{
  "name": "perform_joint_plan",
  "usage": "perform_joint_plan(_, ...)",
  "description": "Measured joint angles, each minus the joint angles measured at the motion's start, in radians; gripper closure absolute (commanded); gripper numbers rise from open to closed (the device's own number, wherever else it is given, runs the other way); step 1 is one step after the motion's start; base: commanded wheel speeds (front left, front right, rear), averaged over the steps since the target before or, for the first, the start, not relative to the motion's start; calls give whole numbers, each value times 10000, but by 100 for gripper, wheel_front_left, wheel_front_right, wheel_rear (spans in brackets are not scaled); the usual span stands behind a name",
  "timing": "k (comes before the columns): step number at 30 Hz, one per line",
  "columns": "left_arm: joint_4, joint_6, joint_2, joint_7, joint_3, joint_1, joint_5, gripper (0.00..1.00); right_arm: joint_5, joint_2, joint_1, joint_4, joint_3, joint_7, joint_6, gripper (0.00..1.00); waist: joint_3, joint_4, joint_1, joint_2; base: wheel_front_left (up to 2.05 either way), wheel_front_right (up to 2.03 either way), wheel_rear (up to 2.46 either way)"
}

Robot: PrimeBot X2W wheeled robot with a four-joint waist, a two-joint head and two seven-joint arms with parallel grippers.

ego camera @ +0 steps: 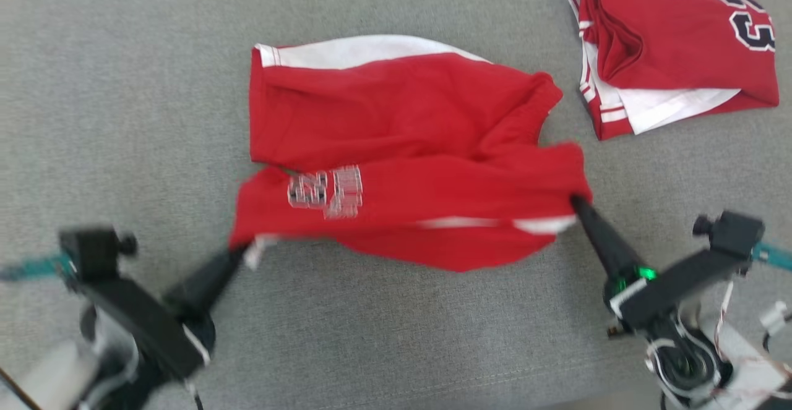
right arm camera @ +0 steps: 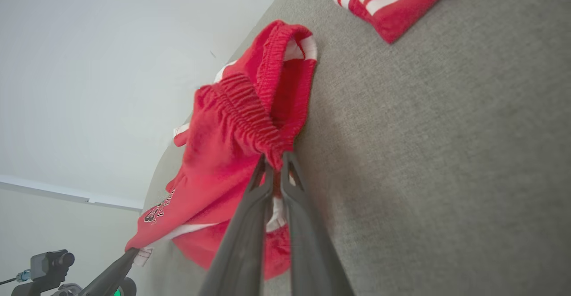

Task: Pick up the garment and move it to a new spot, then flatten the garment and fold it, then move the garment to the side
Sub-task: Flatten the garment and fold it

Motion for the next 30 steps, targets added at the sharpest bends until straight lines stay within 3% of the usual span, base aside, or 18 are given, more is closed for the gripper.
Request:
perform_joint_plan(9, -180, 0, 8, -86, -644, 1342, -63, 100, 259, -731, 1249, -552, 380, 430, 123, 100, -680, 287, -1, 0, 0, 0, 0)
perform_joint_plan(13, -238, 0, -40, -71, -566, 1342, -355, 100, 585, -752, 1224, -531, 330, 708, 136, 100, -1031, 396, -1, -1, 0, 0, 0)
perform_joint_plan(18, -393, 0, 550, 278, -991, 2106, -466, 100, 619, -1068, 1608, -543, 640, 1045, 163, 100, -1399, 437, -2, -2, 0, 0, 0)
perform_joint_plan(23, -947, 0, 633, 439, -1467, 2713, -353, 100, 583, -1578, 2460, -596, 853, 1225, 161, 100, -1295, 390, 0, -2, 0, 0, 0)
perform_joint_plan(28, -1225, 2, 662, 794, -1611, 2496, -267, 100, 667, -1651, 2484, -711, 855, 1429, 159, 100, -1001, 411, -1, -2, 0, 0, 0)
perform_joint_plan(30, -1331, 6, 717, 1312, -1576, 1526, -111, 100, 669, -1524, 1458, -734, 757, 1797, 159, 100, -773, 416, 1, -1, 0, 0, 0)
